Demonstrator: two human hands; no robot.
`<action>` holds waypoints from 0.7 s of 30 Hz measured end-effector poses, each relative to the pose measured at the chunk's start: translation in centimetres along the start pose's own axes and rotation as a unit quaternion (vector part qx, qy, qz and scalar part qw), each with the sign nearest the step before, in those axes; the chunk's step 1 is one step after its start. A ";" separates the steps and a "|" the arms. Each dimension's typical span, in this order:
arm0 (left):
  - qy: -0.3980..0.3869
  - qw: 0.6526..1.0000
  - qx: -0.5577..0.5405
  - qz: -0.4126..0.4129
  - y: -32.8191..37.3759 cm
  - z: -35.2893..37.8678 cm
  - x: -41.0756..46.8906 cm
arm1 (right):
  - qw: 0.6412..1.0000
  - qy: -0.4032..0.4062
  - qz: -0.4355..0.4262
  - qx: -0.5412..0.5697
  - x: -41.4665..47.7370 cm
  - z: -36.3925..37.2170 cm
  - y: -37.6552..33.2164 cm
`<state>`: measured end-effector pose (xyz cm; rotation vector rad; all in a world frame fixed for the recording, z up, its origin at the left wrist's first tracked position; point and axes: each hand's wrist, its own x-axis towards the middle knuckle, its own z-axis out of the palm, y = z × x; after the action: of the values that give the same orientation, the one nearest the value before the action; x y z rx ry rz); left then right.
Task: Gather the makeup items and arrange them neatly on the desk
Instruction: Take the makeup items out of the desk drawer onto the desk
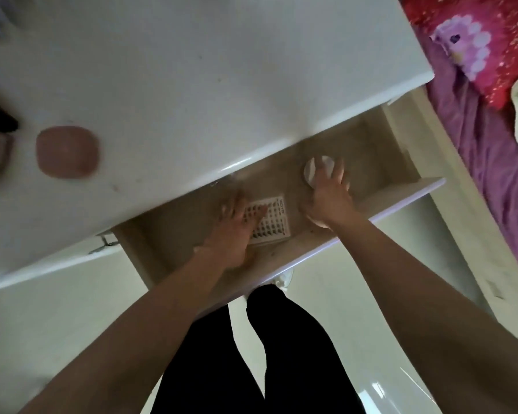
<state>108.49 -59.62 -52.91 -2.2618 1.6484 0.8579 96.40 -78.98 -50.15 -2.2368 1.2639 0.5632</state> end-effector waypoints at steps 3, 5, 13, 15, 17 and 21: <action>0.023 0.999 0.040 -0.021 0.4 1.5 0.5 | 0.999 -0.031 -0.022 -0.026 2.1 0.5 0.7; 0.026 0.998 0.032 -0.036 0.6 1.8 0.0 | 0.999 -0.020 -0.024 -0.013 2.4 0.9 0.9; 0.118 0.987 -0.053 -0.100 0.2 0.8 -3.5 | 0.999 0.003 -0.029 0.015 0.3 0.3 0.1; 0.179 0.974 -0.101 -0.094 0.4 0.1 -4.5 | 0.998 0.040 -0.009 0.052 -0.9 -0.1 -0.3; 0.232 0.960 -0.132 -0.083 0.8 -1.0 -5.6 | 0.992 0.084 0.015 0.088 -2.4 -0.6 -0.9; 0.364 0.915 -0.161 -0.064 0.6 -4.4 -7.3 | 0.962 0.179 0.038 0.202 -4.7 -2.1 -2.0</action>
<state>107.91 -56.15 -45.06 -3.1456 1.6620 0.2573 96.12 -76.27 -45.29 -1.9985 1.4890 -0.0849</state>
